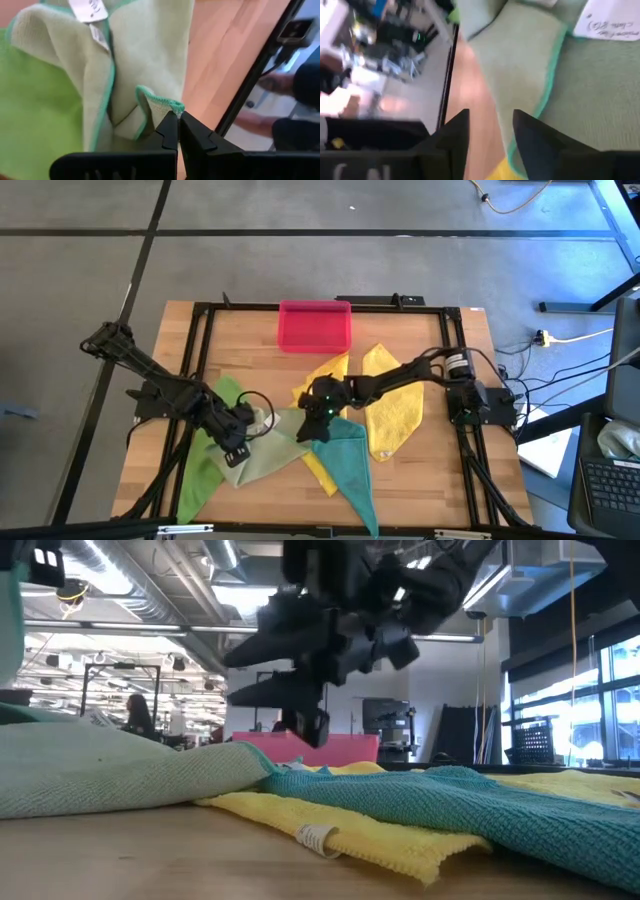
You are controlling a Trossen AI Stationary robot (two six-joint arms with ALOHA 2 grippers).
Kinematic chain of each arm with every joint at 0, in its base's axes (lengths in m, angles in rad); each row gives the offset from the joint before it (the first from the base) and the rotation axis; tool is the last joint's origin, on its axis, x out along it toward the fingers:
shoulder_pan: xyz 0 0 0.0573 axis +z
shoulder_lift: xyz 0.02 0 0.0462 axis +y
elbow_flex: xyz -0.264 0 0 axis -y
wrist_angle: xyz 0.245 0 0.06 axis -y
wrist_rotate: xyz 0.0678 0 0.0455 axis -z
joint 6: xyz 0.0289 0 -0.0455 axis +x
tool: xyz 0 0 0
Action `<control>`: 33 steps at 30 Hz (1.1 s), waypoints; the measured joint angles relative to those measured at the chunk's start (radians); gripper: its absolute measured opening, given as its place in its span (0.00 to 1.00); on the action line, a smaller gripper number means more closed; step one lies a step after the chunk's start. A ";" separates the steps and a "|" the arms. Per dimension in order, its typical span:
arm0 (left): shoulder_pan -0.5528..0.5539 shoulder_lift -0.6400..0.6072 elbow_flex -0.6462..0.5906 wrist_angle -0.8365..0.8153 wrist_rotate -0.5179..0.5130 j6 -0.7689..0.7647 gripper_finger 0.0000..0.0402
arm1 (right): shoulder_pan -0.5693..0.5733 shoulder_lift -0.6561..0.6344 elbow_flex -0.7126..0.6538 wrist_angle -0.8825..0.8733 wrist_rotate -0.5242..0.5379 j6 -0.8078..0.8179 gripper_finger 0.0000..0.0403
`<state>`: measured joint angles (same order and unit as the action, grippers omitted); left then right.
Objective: Fold microfiber towels
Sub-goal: Fold the light green microfiber cloth
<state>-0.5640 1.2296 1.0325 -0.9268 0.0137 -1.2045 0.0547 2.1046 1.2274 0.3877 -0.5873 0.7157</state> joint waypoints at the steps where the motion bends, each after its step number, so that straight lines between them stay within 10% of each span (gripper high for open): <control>1: 0.000 0.000 0.000 0.015 -0.006 -0.006 0.00 | 0.000 0.012 0.000 0.030 0.016 0.037 0.42; 18: 0.000 -0.085 -0.001 0.037 -0.001 -0.041 0.00 | -0.005 0.283 0.463 -0.330 0.058 -0.011 0.50; 33: -0.060 -0.119 -0.001 -0.029 -0.060 0.006 0.00 | -0.048 0.289 0.494 -0.383 -0.007 -0.042 0.50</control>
<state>-0.6235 1.1103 1.0317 -0.9562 -0.0467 -1.1986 0.0065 2.3939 1.7210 0.0044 -0.5942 0.6741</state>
